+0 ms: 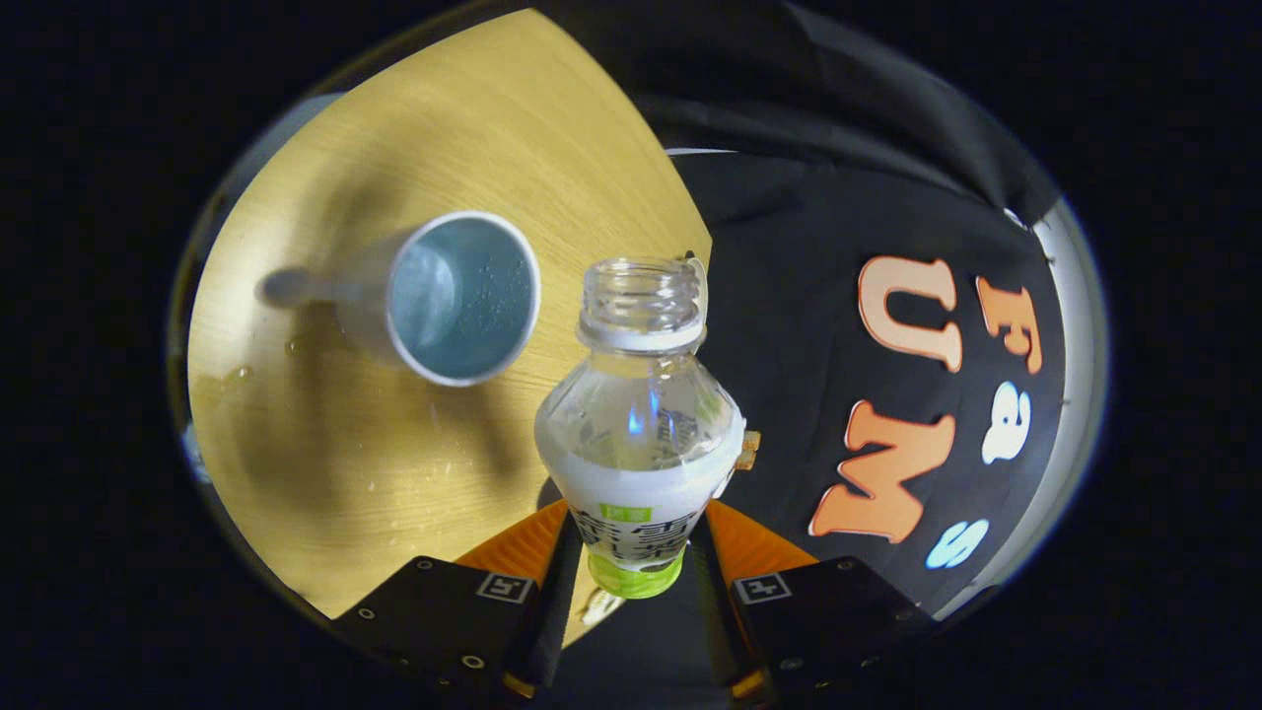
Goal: Take the bottle from table, then pour the juice into the cup, finally place the bottle on the coaster
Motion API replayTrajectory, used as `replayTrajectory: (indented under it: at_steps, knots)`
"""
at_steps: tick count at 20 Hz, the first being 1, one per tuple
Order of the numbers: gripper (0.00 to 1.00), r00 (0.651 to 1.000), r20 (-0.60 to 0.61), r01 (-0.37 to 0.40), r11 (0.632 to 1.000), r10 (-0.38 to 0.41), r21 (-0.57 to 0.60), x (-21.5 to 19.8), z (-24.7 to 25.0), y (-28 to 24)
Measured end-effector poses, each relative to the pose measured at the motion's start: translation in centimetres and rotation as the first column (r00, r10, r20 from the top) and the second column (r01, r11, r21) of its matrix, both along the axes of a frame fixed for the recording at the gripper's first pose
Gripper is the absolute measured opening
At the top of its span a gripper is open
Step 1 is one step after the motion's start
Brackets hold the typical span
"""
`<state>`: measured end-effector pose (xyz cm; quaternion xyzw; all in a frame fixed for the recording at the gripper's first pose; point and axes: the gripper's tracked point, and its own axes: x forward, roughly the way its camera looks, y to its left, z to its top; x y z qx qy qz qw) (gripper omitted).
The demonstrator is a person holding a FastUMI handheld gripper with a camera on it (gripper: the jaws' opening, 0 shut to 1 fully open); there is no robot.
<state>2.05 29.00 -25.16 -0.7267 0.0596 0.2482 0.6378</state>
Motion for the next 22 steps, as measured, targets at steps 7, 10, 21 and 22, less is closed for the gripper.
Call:
replayTrajectory:
  at_steps: [7,10,21,22]
  knots:
    - [0.6,0.985,-0.124,0.156,0.937,-0.122,0.313,0.2,1.2,-1.0]
    - [0.6,0.955,-0.239,0.266,0.856,-0.174,0.443,0.5,0.7,-2.1]
    - [0.59,0.804,-0.551,0.59,0.424,-0.224,0.687,6.1,2.1,-6.3]
    - [0.59,0.795,-0.565,0.604,0.383,-0.22,0.699,7.0,2.2,-6.6]
